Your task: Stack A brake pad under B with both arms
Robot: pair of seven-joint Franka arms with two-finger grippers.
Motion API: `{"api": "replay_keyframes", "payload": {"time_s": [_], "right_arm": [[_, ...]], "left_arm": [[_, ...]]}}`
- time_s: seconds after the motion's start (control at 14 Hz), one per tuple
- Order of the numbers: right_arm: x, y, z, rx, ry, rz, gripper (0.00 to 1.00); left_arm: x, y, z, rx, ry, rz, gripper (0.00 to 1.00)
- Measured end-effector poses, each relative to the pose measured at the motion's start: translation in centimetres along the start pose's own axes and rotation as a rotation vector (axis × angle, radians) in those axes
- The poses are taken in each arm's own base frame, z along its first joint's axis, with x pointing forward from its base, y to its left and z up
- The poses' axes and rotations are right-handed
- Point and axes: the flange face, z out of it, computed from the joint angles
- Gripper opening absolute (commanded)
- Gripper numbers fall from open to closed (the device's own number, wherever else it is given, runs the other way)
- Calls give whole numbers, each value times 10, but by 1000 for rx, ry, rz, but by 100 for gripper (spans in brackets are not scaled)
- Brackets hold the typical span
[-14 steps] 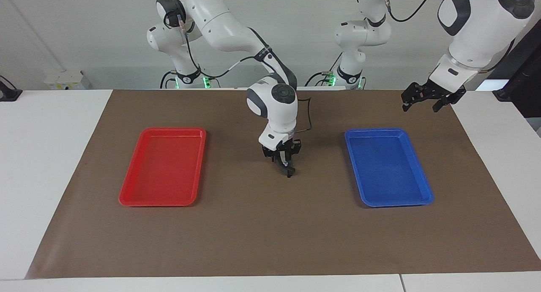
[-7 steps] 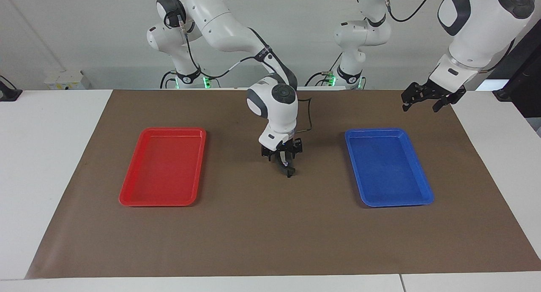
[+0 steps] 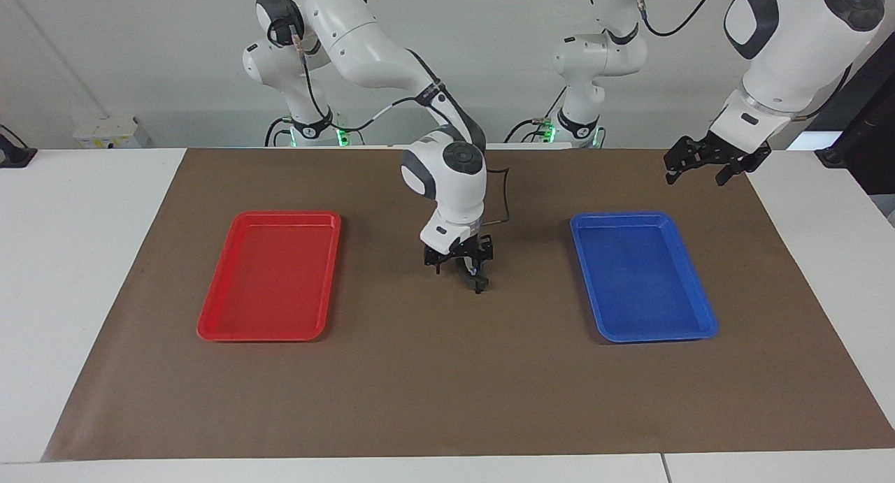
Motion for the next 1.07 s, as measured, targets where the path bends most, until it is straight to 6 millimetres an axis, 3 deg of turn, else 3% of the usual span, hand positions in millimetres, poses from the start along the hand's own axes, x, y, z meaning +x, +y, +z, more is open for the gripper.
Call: {"api": "replay_keyframes", "payload": {"time_s": [0.43, 0.57, 0.79, 1.07], "right_arm": [[7, 1, -14, 10, 21, 41, 99], [16, 11, -41, 7, 35, 79, 99], [39, 68, -115, -1, 69, 167, 99], [54, 168, -205, -18, 112, 261, 99]], "left_arm": [[0, 0, 0, 0, 0, 0, 100], [0, 0, 0, 0, 0, 0, 100], [0, 0, 0, 0, 0, 0, 100], [0, 0, 0, 0, 0, 0, 100]]}}
